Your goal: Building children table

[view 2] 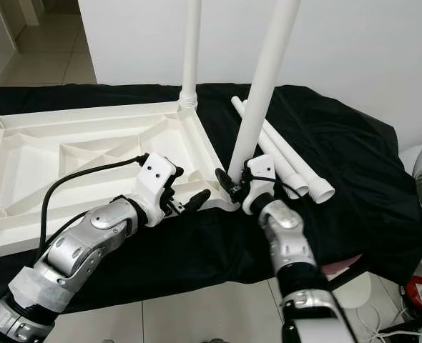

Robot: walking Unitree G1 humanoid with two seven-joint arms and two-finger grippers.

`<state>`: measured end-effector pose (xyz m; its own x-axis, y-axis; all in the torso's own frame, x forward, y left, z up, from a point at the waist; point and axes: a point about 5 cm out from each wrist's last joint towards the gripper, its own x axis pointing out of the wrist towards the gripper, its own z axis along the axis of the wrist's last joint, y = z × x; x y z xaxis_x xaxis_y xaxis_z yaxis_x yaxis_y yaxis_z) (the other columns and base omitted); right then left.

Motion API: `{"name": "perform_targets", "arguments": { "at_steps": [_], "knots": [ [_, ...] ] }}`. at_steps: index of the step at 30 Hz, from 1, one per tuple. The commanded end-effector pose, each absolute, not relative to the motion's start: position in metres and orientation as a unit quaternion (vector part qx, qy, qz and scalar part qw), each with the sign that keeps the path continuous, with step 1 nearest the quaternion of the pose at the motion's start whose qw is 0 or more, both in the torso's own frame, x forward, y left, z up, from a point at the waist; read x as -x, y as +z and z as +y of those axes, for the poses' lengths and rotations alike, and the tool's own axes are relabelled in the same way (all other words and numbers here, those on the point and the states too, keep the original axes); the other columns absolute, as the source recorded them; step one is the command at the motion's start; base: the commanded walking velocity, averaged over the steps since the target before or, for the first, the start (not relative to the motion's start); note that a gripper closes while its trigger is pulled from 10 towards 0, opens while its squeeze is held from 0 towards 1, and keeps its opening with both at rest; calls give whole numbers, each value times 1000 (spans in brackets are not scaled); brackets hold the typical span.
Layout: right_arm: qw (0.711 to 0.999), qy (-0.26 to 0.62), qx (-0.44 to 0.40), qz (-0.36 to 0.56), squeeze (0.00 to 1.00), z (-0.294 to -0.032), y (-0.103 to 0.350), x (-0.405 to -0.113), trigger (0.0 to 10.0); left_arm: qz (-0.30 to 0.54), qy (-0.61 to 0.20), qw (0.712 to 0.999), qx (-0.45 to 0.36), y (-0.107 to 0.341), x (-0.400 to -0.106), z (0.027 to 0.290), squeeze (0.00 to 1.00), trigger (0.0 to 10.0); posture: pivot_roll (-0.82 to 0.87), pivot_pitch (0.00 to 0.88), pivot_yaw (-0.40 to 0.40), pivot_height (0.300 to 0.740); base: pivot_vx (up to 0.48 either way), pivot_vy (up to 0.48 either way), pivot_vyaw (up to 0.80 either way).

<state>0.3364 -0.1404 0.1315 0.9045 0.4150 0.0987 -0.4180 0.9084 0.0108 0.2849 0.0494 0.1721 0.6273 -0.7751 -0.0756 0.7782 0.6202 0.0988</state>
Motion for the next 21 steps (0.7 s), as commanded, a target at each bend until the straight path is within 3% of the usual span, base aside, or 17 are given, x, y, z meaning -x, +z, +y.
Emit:
{"name": "perform_targets", "arguments": {
  "at_steps": [1, 6, 12, 18, 19, 21],
  "knots": [
    [983, 172, -57, -17, 0, -136, 119, -332, 10000, 17, -492, 868, -67, 170, -277, 43, 0, 10000, 45, 41, -73, 740, 0, 0, 0],
    [996, 51, -74, -18, 0, -134, 123, -329, 10000, 17, -493, 867, -68, 170, -276, 42, 0, 10000, 45, 31, -81, 740, 0, 0, 0],
    [997, -27, -73, -25, 0, -129, 129, -322, 10000, 16, -494, 867, -68, 170, -276, 41, 0, 10000, 47, 26, -86, 740, 0, 0, 0],
    [994, -11, -104, -29, 0, -120, 132, -321, 10000, 15, -495, 866, -67, 170, -275, 39, 0, 10000, 43, 23, -85, 740, 0, 0, 0],
    [993, 0, -108, -38, 1000, -120, 135, -322, 10000, 15, -496, 865, -67, 169, -275, 39, 0, 10000, 41, 20, -85, 740, 0, 0, 0],
    [992, 9, -113, -47, 1000, -120, 139, -322, 10000, 14, -497, 865, -68, 169, -275, 38, 0, 10000, 41, 18, -85, 740, 0, 0, 0]
  ]
}}
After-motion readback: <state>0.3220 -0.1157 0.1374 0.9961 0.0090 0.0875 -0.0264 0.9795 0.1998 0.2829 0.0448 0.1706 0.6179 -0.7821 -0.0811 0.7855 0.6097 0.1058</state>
